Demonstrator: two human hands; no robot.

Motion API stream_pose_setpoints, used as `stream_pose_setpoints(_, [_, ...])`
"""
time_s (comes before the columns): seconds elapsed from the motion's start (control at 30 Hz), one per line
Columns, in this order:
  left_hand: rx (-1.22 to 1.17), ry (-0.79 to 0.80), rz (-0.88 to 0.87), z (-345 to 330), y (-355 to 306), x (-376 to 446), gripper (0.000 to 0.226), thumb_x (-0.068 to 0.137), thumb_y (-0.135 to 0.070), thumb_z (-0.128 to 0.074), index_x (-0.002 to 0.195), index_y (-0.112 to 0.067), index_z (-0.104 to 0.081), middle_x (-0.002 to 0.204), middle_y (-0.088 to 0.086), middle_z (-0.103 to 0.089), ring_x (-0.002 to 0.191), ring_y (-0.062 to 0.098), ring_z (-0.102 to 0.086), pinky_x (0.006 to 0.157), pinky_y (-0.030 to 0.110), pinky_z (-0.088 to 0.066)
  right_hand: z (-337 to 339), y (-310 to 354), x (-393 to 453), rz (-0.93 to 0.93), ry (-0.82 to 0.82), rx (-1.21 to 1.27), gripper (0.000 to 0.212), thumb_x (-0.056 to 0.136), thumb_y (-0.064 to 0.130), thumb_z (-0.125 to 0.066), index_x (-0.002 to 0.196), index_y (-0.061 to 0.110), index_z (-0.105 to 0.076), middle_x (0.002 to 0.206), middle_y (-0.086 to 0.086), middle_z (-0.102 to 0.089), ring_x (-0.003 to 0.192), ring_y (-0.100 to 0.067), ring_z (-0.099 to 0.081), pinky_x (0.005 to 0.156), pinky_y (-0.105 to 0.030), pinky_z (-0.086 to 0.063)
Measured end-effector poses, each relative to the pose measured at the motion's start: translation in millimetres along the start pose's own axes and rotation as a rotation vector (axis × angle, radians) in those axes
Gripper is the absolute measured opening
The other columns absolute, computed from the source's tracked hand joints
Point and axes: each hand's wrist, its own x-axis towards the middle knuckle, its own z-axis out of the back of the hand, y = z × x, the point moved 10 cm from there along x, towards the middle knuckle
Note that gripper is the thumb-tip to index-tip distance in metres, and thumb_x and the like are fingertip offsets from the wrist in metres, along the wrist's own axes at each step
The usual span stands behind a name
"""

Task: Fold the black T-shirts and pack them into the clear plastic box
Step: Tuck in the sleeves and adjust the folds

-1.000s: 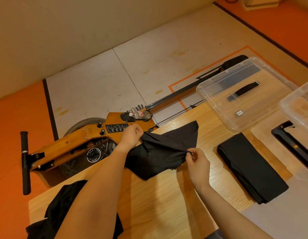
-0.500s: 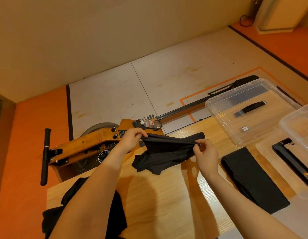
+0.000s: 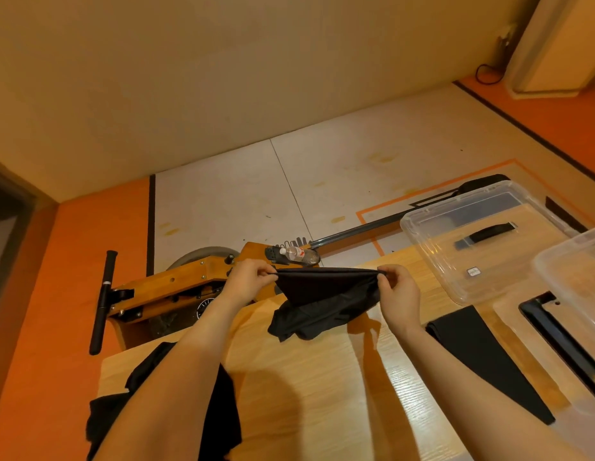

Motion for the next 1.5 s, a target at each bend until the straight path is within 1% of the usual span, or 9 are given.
stream_pose_setpoints(0.1, [-0.061, -0.068, 0.02, 20, -5, -4, 0.011, 0.09, -0.02, -0.066, 0.098, -0.017, -0.071, 0.089, -0.001, -0.067, 0.085, 0.014, -0.062, 0.071, 0.024, -0.05, 0, 12, 9, -0.007, 0.011, 0.077, 0.019, 0.097, 0.007, -0.053, 0.114, 0.012, -0.06, 0.103, 0.0, -0.063, 0.095, -0.009, -0.061, 0.081, -0.021, -0.052])
stream_pose_setpoints(0.2, [-0.15, -0.148, 0.058, 46, -12, -9, 0.007, 0.09, -0.018, -0.066, 0.095, -0.015, -0.071, 0.08, -0.004, -0.065, 0.075, 0.009, -0.059, 0.062, 0.018, -0.043, -1, 28, 21, 0.002, 0.032, 0.14, 0.016, 0.095, 0.007, -0.055, 0.109, 0.013, -0.062, 0.101, -0.002, -0.065, 0.096, -0.014, -0.063, 0.085, -0.031, -0.056])
stream_pose_setpoints(0.37, [-0.323, -0.265, 0.07, 83, -26, -21, 0.002, 0.086, -0.016, -0.07, 0.088, -0.016, -0.071, 0.082, -0.003, -0.066, 0.081, 0.009, -0.06, 0.069, 0.019, -0.045, 3, 64, 39, 0.049, 0.032, 0.204, 0.016, 0.093, 0.003, -0.057, 0.105, 0.008, -0.065, 0.097, -0.004, -0.066, 0.094, -0.015, -0.064, 0.078, -0.021, -0.052])
stream_pose_setpoints(0.5, [-0.412, -0.336, 0.067, 107, -35, -28, 0.007, 0.083, -0.015, -0.073, 0.09, -0.013, -0.07, 0.086, 0.001, -0.068, 0.083, 0.01, -0.061, 0.07, 0.02, -0.045, 6, 92, 47, 0.093, 0.048, 0.256, 0.014, 0.094, 0.002, -0.056, 0.104, 0.007, -0.064, 0.093, -0.004, -0.066, 0.084, -0.012, -0.063, 0.063, -0.014, -0.05])
stream_pose_setpoints(0.67, [-0.487, -0.362, 0.028, 119, -40, -36, 0.024, 0.085, -0.009, -0.07, 0.108, -0.017, -0.063, 0.087, 0.007, -0.067, 0.083, 0.011, -0.064, 0.071, 0.013, -0.043, 1, 109, 56, 0.123, 0.085, 0.253, 0.014, 0.095, 0.007, -0.057, 0.105, 0.015, -0.062, 0.098, -0.001, -0.065, 0.095, -0.013, -0.062, 0.083, -0.027, -0.052])
stream_pose_setpoints(0.8, [-0.369, -0.39, 0.046, 123, -37, -37, 0.013, 0.088, -0.014, -0.067, 0.1, -0.019, -0.067, 0.093, 0.0, -0.065, 0.087, 0.01, -0.058, 0.073, 0.019, -0.044, -6, 117, 62, 0.126, 0.134, 0.238, 0.015, 0.095, 0.006, -0.056, 0.107, 0.013, -0.064, 0.099, -0.003, -0.066, 0.093, -0.012, -0.063, 0.077, -0.021, -0.05])
stream_pose_setpoints(0.97, [-0.421, -0.422, 0.079, 126, -27, -34, 0.01, 0.091, -0.016, -0.063, 0.102, -0.014, -0.063, 0.095, 0.0, -0.064, 0.09, 0.011, -0.059, 0.072, 0.018, -0.044, -22, 129, 69, 0.109, 0.171, 0.248, 0.013, 0.095, 0.002, -0.055, 0.1, 0.011, -0.063, 0.092, -0.001, -0.064, 0.087, -0.009, -0.061, 0.071, -0.017, -0.048])
stream_pose_setpoints(1.23, [-0.504, -0.514, 0.119, 141, -9, -29, 0.009, 0.092, -0.013, -0.062, 0.1, -0.018, -0.062, 0.094, -0.003, -0.064, 0.09, 0.005, -0.059, 0.073, 0.014, -0.044, -51, 139, 86, 0.147, 0.23, 0.198, 0.017, 0.096, 0.007, -0.057, 0.11, 0.013, -0.065, 0.1, -0.002, -0.066, 0.097, -0.014, -0.063, 0.088, -0.025, -0.051])
stream_pose_setpoints(1.5, [-0.523, -0.576, 0.184, 150, -1, -33, 0.012, 0.092, -0.014, -0.062, 0.104, -0.014, -0.063, 0.101, 0.001, -0.064, 0.097, 0.011, -0.059, 0.075, 0.016, -0.043, -68, 158, 92, 0.204, 0.264, 0.151, 0.027, 0.097, 0.005, -0.055, 0.124, 0.008, -0.061, 0.109, -0.006, -0.065, 0.102, -0.015, -0.062, 0.093, -0.025, -0.051])
